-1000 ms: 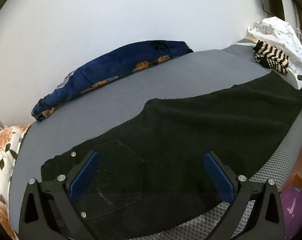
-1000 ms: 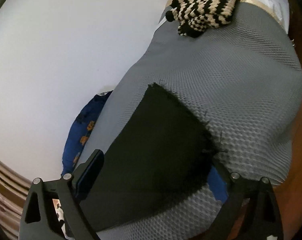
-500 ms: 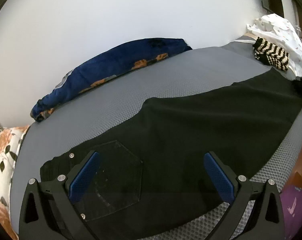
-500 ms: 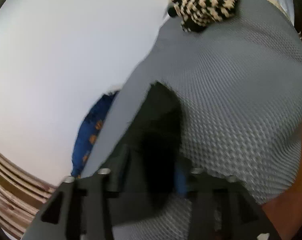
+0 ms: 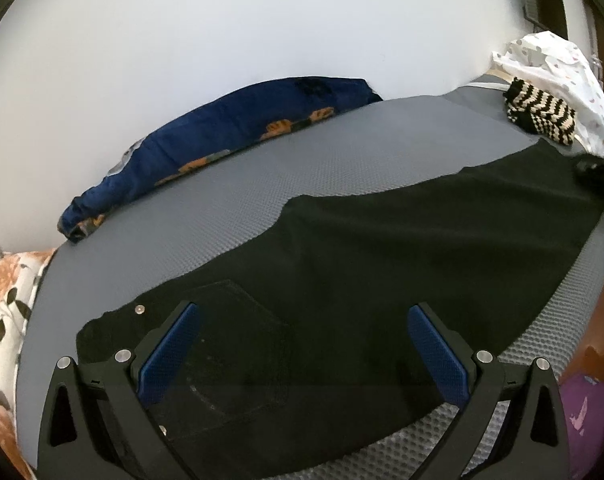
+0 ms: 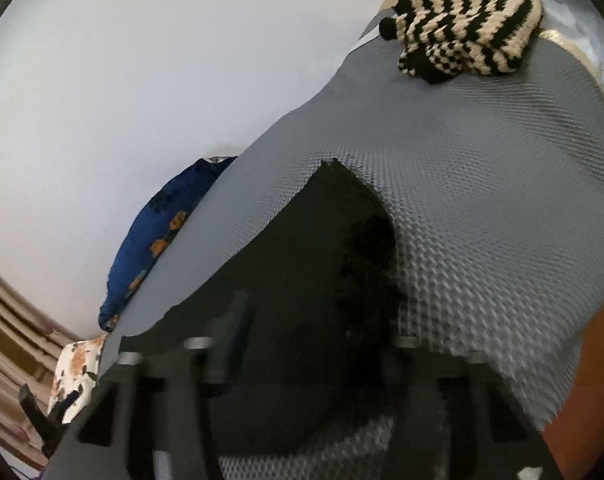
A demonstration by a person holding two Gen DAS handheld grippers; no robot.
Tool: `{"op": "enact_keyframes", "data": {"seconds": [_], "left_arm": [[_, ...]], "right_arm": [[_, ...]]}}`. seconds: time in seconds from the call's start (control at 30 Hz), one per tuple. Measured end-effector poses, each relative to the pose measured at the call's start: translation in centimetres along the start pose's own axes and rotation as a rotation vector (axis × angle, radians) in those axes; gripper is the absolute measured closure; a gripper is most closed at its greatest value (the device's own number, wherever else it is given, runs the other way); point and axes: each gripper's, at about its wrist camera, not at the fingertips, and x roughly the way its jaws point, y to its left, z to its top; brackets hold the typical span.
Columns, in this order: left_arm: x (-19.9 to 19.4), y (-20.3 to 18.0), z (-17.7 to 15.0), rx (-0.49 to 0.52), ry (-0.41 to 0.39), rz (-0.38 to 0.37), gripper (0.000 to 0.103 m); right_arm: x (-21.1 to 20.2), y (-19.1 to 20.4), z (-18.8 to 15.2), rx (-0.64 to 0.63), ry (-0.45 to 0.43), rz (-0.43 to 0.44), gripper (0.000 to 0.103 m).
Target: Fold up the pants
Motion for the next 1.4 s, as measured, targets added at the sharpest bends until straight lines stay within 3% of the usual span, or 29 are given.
{"op": "enact_keyframes", "data": {"seconds": [0.17,0.4,0.7,0.87,1.03,1.2,1.3,1.4], "left_arm": [[-0.4,-0.5,0.0,0.036,-0.016,0.014,0.001],[-0.4,0.3,-0.1,-0.004,-0.018,0.015,0.001],[-1.4,3.6,-1.1,-0.130,-0.018,0.020,0.001],[-2.2,4.2,-1.9,-0.125,-0.035,0.028,0.001],[-2.4,5.1,-3.1,-0.149,-0.027,0.023,0.001],[-2.5,6.6,-4.2,-0.189,-0.013,0.025,0.001],[-2.3,7.7,-4.8,-0.223,-0.007,0.022,0.001],[-2.1,8.3,-5.1,-0.250,0.004,0.011,0.001]], "right_arm": [[-0.1,-0.9,-0.3,0.062,-0.010,0.003,0.093],[-1.3,0.2,0.2,0.139,-0.043,0.065,0.094],[-0.5,11.5,1.7,-0.045,-0.006,0.160,0.094],[3.1,20.8,-1.6,-0.168,0.082,0.289,0.094],[9.8,27.9,-8.2,-0.228,0.241,0.382,0.094],[15.4,30.8,-15.4,-0.285,0.424,0.362,0.094],[16.2,30.9,-16.8,-0.285,0.449,0.345,0.094],[15.7,31.3,-16.0,-0.278,0.418,0.348,0.094]]}}
